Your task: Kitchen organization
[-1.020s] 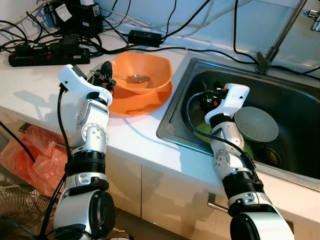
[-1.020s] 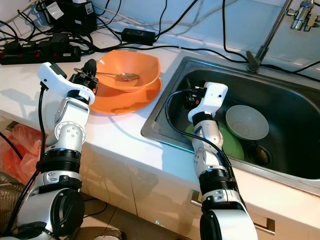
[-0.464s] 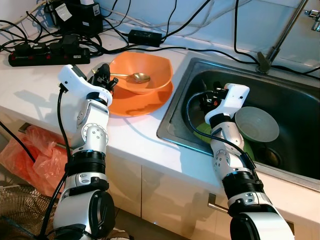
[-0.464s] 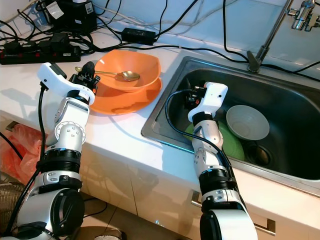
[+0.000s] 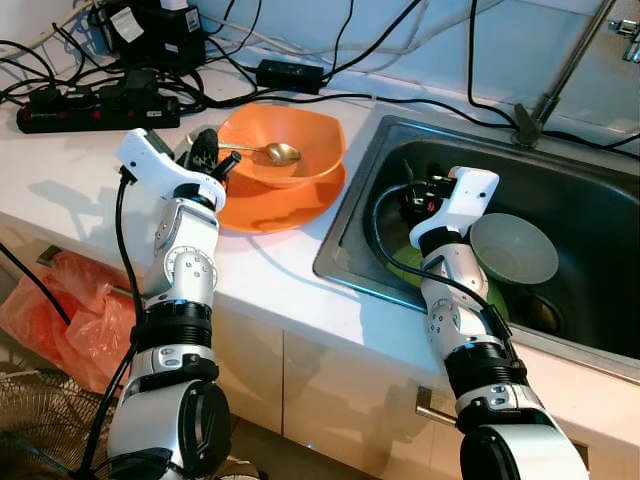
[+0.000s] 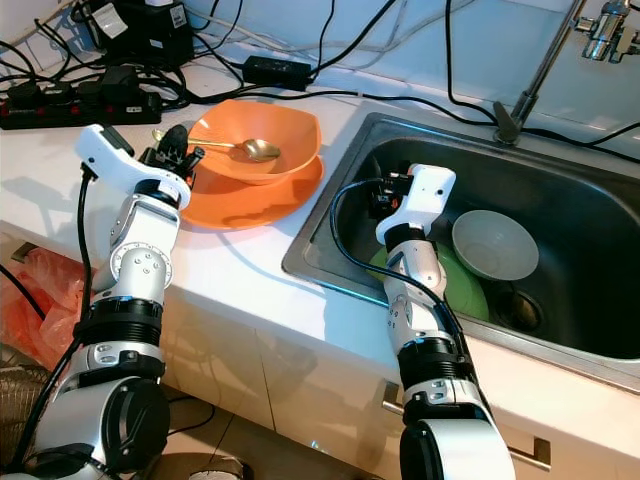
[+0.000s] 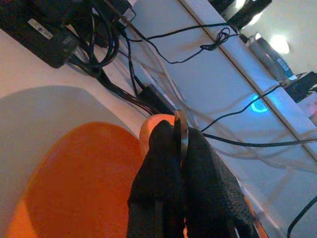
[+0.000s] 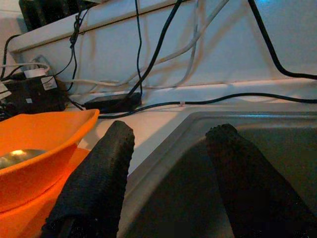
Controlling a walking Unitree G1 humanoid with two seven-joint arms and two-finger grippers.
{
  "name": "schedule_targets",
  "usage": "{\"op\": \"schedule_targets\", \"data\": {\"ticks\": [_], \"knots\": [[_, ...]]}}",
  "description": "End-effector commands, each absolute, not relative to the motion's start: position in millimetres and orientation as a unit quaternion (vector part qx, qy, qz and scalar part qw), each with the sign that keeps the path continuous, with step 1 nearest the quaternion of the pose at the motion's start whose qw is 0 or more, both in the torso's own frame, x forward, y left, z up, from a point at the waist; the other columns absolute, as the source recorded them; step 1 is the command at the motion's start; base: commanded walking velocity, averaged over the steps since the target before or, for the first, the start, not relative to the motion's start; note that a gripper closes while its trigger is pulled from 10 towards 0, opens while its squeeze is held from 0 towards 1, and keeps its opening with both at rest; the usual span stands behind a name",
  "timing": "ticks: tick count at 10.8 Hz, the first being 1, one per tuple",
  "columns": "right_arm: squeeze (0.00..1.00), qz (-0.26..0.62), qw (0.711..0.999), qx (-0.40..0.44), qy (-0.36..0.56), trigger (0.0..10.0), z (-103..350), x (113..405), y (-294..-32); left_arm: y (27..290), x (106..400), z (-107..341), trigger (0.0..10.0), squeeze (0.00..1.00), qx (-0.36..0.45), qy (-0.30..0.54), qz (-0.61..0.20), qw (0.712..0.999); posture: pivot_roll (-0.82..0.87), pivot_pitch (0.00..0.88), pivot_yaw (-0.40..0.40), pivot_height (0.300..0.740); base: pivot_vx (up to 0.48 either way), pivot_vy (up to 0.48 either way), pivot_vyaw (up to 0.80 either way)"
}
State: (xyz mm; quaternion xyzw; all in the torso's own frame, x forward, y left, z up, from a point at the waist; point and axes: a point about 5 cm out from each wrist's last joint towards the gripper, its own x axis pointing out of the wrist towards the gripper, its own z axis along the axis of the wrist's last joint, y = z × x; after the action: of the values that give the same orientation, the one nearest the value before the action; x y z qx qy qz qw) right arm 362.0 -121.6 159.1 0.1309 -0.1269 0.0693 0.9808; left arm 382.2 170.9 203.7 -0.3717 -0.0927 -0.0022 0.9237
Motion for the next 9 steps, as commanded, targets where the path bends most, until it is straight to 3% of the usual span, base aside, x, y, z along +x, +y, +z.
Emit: {"op": "schedule_targets", "data": {"ticks": [1, 3, 7, 8, 9], "knots": [[0.0, 0.067, 0.981, 0.131, -0.126, 10.0, 159, 362, -124, 166, 383, 206, 0.0, 0.0, -0.367, -0.089, -0.008, 0.926, 0.22, 0.053, -0.044, 0.74, 0.0, 0.0, 0.0], [0.0, 0.066, 0.981, 0.131, -0.126, 10.0, 159, 362, -124, 164, 381, 214, 0.0, 0.0, -0.378, -0.113, -0.028, 0.919, 0.21, 0.055, -0.044, 0.74, 0.0, 0.0, 0.0], [0.0, 0.065, 0.981, 0.132, -0.125, 10.0, 159, 362, -124, 157, 366, 253, 0.0, 0.0, -0.41, -0.225, -0.115, 0.876, 0.22, 0.054, -0.044, 0.74, 0.0, 0.0, 0.0], [0.0, 0.065, 0.981, 0.133, -0.125, 10.0, 159, 362, -124, 152, 362, 259, 10.0, 0.0, -0.408, -0.236, -0.145, 0.87, 0.22, 0.054, -0.043, 0.74, 0.0, 0.0, 0.0], [0.0, 0.064, 0.98, 0.142, -0.124, 10.0, 159, 363, -124, 148, 360, 259, 10.0, 0.0, -0.404, -0.234, -0.156, 0.871, 0.22, 0.054, -0.043, 0.74, 0.0, 0.0, 0.0]]}}
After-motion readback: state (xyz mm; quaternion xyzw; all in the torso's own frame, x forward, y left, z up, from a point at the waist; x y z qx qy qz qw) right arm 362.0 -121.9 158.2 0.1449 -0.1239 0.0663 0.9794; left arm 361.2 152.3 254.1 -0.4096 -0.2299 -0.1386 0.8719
